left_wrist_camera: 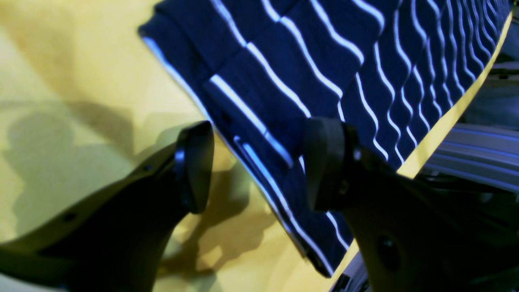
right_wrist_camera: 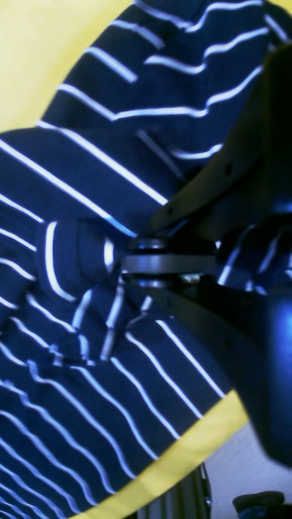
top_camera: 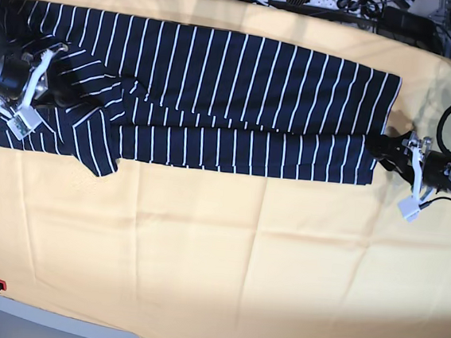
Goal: Fold the T-shirt properly
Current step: 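Release the folded edge and open both grippers, then move the right gripper to the collar end and the left gripper aside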
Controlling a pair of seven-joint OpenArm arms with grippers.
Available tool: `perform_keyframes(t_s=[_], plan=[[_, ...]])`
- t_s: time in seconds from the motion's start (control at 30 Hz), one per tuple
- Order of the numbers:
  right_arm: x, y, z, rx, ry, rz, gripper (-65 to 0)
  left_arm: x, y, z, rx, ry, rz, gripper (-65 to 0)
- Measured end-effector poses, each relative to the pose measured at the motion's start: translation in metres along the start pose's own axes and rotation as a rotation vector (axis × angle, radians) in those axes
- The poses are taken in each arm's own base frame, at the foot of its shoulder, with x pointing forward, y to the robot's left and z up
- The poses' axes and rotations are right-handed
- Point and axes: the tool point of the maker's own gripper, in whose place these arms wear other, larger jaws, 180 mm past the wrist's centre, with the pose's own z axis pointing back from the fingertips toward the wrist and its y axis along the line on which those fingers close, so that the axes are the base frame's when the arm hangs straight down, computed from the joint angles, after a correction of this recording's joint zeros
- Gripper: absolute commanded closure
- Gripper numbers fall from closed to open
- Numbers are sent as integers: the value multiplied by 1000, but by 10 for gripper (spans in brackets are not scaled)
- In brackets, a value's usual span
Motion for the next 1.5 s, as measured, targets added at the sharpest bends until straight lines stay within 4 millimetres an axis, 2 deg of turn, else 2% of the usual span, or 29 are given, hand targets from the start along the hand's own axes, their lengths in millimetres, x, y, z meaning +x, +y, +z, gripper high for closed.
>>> perform_keyframes(t_s=[0.17, 0.3, 0.53, 0.67, 0.87, 1.0, 1.17, 1.33, 1.4, 1.47, 1.5], plan=[[-18, -1, 12, -21, 45, -29, 0, -3, 4, 6, 15, 5, 4, -369], [-36, 7, 18, 23, 125, -44, 0, -2, 6, 12, 29, 8, 2, -369], [-60, 7, 27, 29, 258, -33, 0, 20, 11, 29, 64, -32, -31, -369], [-65, 3, 34, 22, 310, -12, 0, 24, 14, 40, 88, -40, -38, -369], [-66, -2, 38, 13, 329, 0, 0, 30, 14, 43, 94, -52, -48, -369], [-78, -10, 38, 7, 341, -56, 0, 28, 16, 46, 102, -49, -45, -369], [-100, -20, 40, -5, 372, -141, 0, 30, 21, 59, 132, -52, -47, -369], [-99, -22, 38, -7, 348, -158, -7, 28, 27, 77, 173, -53, -45, -369], [-97, -23, 37, -9, 337, -158, -142, 28, 29, 82, 184, -52, -44, -369], [-97, -23, 37, -8, 337, -158, -307, 29, 30, 87, 196, -51, -46, -369], [-98, -22, 38, -5, 345, -159, -366, 28, 31, 92, 206, -47, -47, -369]])
